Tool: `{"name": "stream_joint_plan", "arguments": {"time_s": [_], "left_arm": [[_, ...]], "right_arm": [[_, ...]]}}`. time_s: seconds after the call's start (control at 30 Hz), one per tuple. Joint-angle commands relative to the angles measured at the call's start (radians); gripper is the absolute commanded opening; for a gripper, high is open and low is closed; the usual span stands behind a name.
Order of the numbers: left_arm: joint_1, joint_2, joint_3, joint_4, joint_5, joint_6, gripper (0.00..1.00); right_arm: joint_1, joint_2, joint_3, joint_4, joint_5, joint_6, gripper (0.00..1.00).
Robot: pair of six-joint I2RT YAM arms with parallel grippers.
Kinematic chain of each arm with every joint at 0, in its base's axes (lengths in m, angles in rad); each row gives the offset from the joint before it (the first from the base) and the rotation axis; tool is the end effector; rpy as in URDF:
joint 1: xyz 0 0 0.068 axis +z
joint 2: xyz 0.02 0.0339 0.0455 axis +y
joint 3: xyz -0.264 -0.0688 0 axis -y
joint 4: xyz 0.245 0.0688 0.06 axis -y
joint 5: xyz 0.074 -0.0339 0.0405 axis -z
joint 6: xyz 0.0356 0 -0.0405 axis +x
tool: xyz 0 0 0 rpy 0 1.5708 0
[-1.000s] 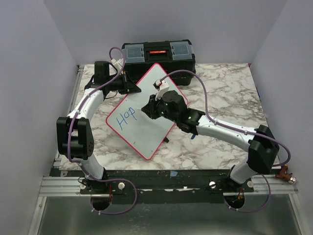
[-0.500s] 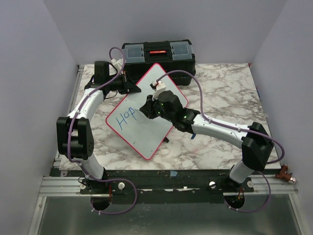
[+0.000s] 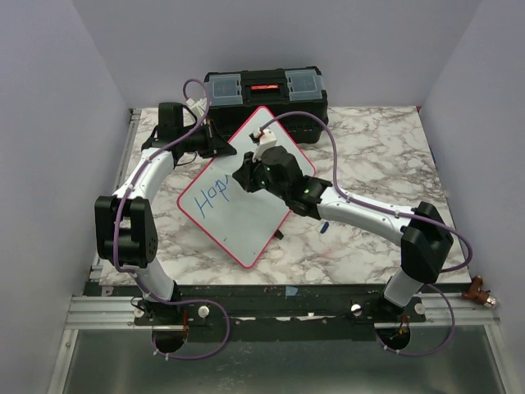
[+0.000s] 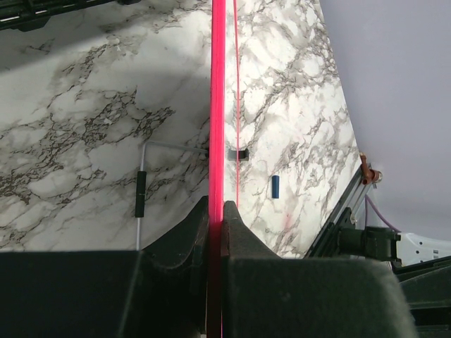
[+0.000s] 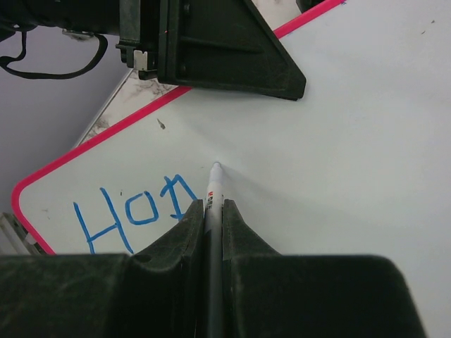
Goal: Write a sentence on the whiteboard
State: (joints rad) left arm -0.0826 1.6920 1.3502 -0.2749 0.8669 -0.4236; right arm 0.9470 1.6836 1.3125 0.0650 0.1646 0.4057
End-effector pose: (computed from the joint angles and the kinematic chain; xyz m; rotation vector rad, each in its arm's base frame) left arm 0.3785 -0.0586 0.2938 0.1407 2.1850 -1.2297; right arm 0.2406 0.3244 0.3100 -0.4064 1.9041 0.7663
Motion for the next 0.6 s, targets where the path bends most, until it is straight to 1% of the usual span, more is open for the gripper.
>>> {"name": "stream_joint_plan", "arguments": {"time_s": [0.0, 0.33, 0.57], "left_arm": [[-0.017, -0.034, 0.021, 0.012, -0.016, 0.075, 0.0], [-0.017, -0.036, 0.021, 0.012, -0.016, 0.074, 0.0], [-0.017, -0.037, 0.019, 0.011, -0.016, 0.072, 0.0]], "right_arm": [[-0.004, 0.027, 0.026, -0.018, -0.018, -0.014, 0.01], [-0.003, -0.013, -0.038, -0.018, -0.096, 0.012, 0.01], [-0.003, -0.028, -0.079, -0.032, -0.106, 0.023, 0.01]]}}
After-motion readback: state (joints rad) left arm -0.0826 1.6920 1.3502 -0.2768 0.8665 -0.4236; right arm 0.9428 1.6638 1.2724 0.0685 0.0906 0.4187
